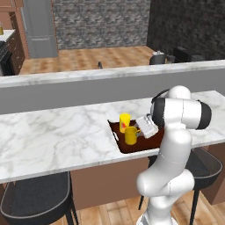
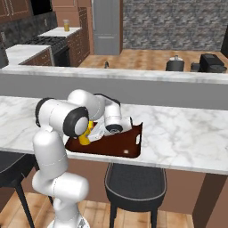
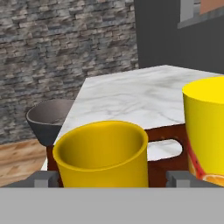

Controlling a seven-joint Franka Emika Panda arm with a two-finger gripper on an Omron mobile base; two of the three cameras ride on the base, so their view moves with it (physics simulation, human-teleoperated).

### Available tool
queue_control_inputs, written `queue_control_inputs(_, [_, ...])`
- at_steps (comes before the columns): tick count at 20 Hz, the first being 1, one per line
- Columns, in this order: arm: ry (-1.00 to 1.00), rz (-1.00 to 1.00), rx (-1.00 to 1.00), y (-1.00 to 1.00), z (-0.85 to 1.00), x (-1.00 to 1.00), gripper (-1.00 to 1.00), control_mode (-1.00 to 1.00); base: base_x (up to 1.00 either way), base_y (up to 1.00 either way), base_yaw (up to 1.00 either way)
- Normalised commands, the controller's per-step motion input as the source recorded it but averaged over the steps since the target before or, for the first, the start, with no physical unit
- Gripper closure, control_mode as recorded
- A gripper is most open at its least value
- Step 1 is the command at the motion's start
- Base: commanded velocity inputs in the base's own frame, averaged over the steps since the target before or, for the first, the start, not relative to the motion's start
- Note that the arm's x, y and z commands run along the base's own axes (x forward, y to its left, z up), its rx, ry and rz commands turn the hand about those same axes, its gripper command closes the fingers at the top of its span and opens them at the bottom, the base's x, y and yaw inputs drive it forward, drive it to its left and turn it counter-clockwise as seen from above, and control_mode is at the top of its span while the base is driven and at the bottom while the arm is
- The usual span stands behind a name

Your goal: There is a tray on the dining counter. Grab the cup, mug, and pitcher and place them on the tray. The pitcher may be placed next to the tray if it cannot fit the tray.

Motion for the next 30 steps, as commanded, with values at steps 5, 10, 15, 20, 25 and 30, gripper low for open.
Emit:
queue_control_inputs(5, [0.00,-0.01,0.00,0.00,0.14,0.00,-1.00,-1.00,0.00,0.00,0.00])
queue_control_inputs(10, [0.00,-0.07,-0.04,-0.15,0.39,-0.10,-1.00,-1.00,0.00,0.00,0.00])
queue_control_inputs(15, [0.00,-0.12,-0.07,-0.34,0.36,-0.18,-1.00,-1.00,0.00,0.00,0.00])
queue_control_inputs(20, [0.00,-0.27,-0.10,-0.39,0.33,-0.41,-1.00,-1.00,0.00,0.00,0.00])
queue_control_inputs(25, [0.00,-0.41,-0.11,-0.36,0.34,-0.37,-1.00,-1.00,0.00,0.00,0.00])
queue_control_inputs(30, [0.00,-0.45,-0.13,-0.25,0.44,-0.16,-1.00,-1.00,0.00,0.00,0.00])
